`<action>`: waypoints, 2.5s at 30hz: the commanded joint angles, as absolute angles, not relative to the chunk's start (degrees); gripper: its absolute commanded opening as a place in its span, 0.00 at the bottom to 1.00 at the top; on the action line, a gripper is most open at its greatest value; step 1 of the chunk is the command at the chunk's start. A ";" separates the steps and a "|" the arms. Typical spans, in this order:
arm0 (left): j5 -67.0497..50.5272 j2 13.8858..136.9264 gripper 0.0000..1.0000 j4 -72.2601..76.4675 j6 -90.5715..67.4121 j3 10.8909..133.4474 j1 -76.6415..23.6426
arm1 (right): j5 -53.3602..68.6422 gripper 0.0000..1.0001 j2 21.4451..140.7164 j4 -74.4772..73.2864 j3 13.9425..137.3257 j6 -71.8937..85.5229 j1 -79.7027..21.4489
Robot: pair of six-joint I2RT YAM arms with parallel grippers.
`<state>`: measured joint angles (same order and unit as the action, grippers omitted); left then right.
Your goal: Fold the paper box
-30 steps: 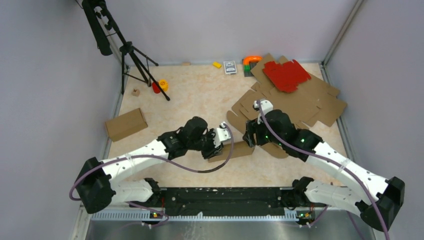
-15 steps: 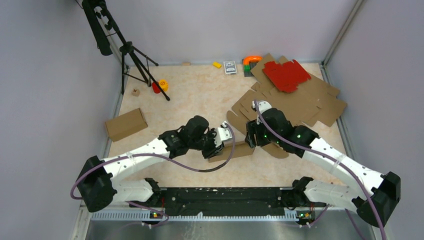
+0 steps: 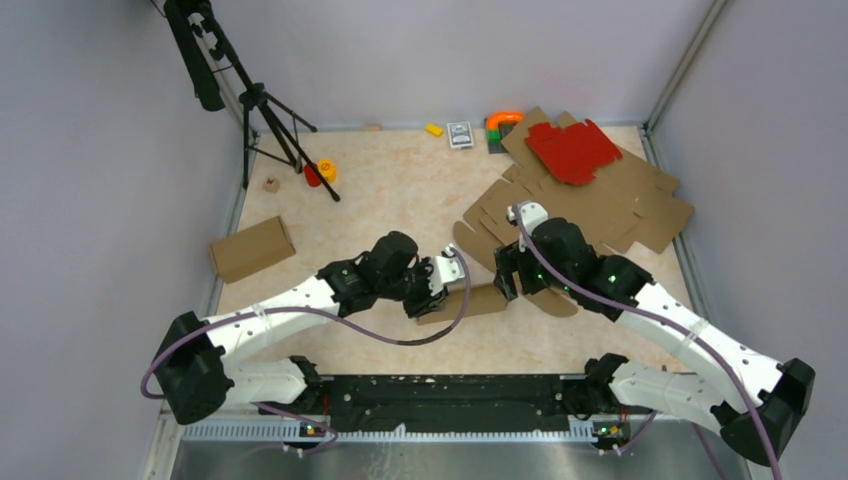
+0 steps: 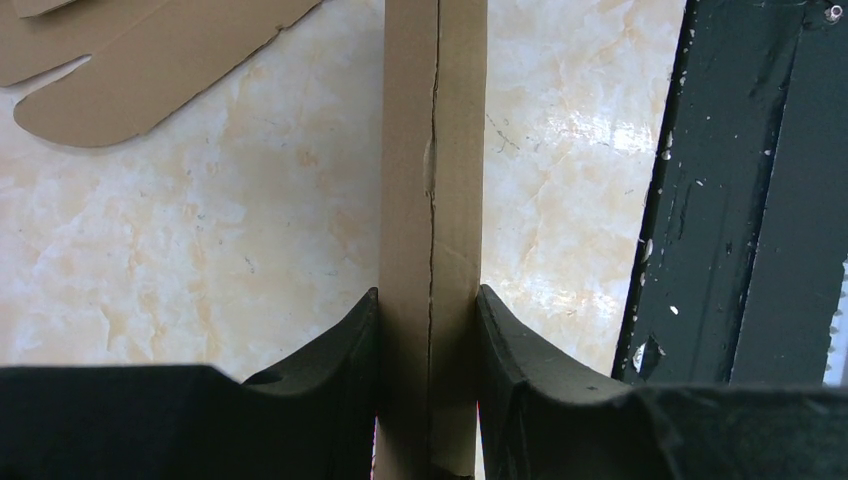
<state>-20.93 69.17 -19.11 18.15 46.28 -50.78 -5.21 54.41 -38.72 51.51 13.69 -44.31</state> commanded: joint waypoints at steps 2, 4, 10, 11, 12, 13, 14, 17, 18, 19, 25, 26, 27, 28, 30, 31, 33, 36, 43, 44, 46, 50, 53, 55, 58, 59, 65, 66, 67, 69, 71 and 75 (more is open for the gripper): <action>-20.78 70.56 0.12 -26.94 18.53 46.13 -51.15 | -5.57 0.77 54.93 -37.22 54.47 19.47 -43.63; -20.44 70.53 0.12 -26.82 18.15 46.24 -51.15 | -7.31 0.82 55.19 -35.97 54.67 25.37 -43.68; -19.09 70.90 0.13 -26.72 16.85 46.65 -51.37 | -12.65 0.85 56.35 -36.85 53.10 38.90 -43.68; -18.95 71.00 0.13 -26.72 16.63 46.67 -51.41 | -12.56 0.85 56.84 -36.92 52.39 39.89 -43.68; -18.76 71.13 0.13 -26.65 16.34 46.67 -51.54 | -12.12 0.85 57.07 -36.62 51.59 41.31 -43.68; -18.54 71.24 0.13 -26.56 16.05 46.68 -51.65 | -11.46 0.85 57.12 -36.06 50.54 42.00 -43.66; -18.28 71.45 0.13 -26.42 15.89 46.67 -51.74 | -10.50 0.85 57.05 -35.34 49.53 42.56 -43.63; -17.70 71.99 0.13 -26.00 15.20 46.67 -52.02 | -9.10 0.81 56.02 -34.01 47.04 43.25 -43.68; -17.59 72.12 0.13 -25.95 15.01 46.67 -52.11 | -8.89 0.80 55.62 -33.65 46.47 43.33 -43.68; -17.61 72.27 0.13 -25.93 14.84 46.76 -52.18 | -8.68 0.79 55.29 -33.50 46.07 43.42 -43.68; -16.78 72.63 0.16 -25.93 13.99 47.32 -52.69 | -7.56 0.68 54.50 -31.77 43.96 44.62 -43.68; -16.62 72.70 0.16 -25.97 13.64 47.43 -52.79 | -7.63 0.68 54.50 -31.41 43.62 45.01 -43.68; -16.18 72.83 0.17 -25.96 13.29 47.58 -53.01 | -7.67 0.67 54.42 -31.07 43.33 45.34 -43.68; -15.97 72.98 0.19 -26.01 13.07 47.64 -53.19 | -7.66 0.66 54.29 -30.61 43.08 45.67 -43.66; -15.74 73.27 0.22 -26.10 12.71 47.73 -53.70 | -7.77 0.64 54.03 -29.84 42.61 46.29 -43.68; -15.81 73.44 0.24 -26.03 12.52 47.72 -53.90 | -7.85 0.63 53.91 -29.47 42.44 46.53 -43.71; -15.84 73.83 0.27 -26.02 12.19 47.81 -54.20 | -8.11 0.61 53.68 -29.15 42.19 47.02 -43.68; -15.62 74.46 0.28 -26.02 11.66 48.13 -54.43 | -7.77 0.61 53.53 -28.88 42.10 47.70 -43.69; -10.68 77.10 0.18 -27.41 8.14 50.23 -54.58 | -7.50 0.79 53.84 -30.51 42.67 49.68 -43.68; -10.17 77.49 0.18 -27.50 7.46 50.50 -54.58 | -7.51 0.80 53.55 -30.44 42.36 50.40 -43.68; -10.05 77.69 0.17 -27.24 6.39 50.42 -54.56 | -7.06 0.77 52.52 -28.97 41.14 52.13 -43.68; -9.33 77.69 0.18 -26.46 4.92 50.16 -54.74 | -6.82 0.69 50.90 -26.08 38.82 55.31 -43.68; -9.95 77.65 0.25 -26.46 4.71 50.58 -54.97 | -7.30 0.63 51.16 -25.35 38.35 55.58 -43.67; -10.79 77.65 0.31 -26.69 4.93 50.99 -55.01 | -7.87 0.61 51.72 -25.67 38.44 55.16 -43.68; -12.89 78.41 0.39 -28.08 6.29 52.39 -55.10 | -8.08 0.58 52.47 -25.86 38.84 54.11 -43.69; -13.90 79.12 0.41 -28.93 6.88 53.43 -55.04 | -8.28 0.58 52.64 -25.91 38.91 53.97 -43.68; -14.95 84.04 0.47 -33.32 9.18 57.30 -55.35 | -8.61 0.55 52.97 -25.54 38.89 53.32 -43.68; -14.34 84.55 0.47 -33.63 9.11 57.57 -55.37 | -8.67 0.55 53.02 -25.62 38.93 53.26 -43.68; -13.91 84.97 0.48 -33.90 9.03 57.77 -55.44 | -8.75 0.54 53.00 -25.72 39.01 53.20 -43.68; -13.20 85.54 0.48 -34.17 8.60 57.96 -55.41 | -8.93 0.54 53.02 -25.67 39.17 52.99 -43.68; -12.72 85.82 0.48 -34.11 8.19 57.85 -55.48 | -8.93 0.54 53.06 -25.69 39.28 52.91 -43.70; -11.65 85.76 0.44 -33.30 7.58 57.36 -55.72 | -8.95 0.54 53.47 -25.58 39.65 52.72 -43.68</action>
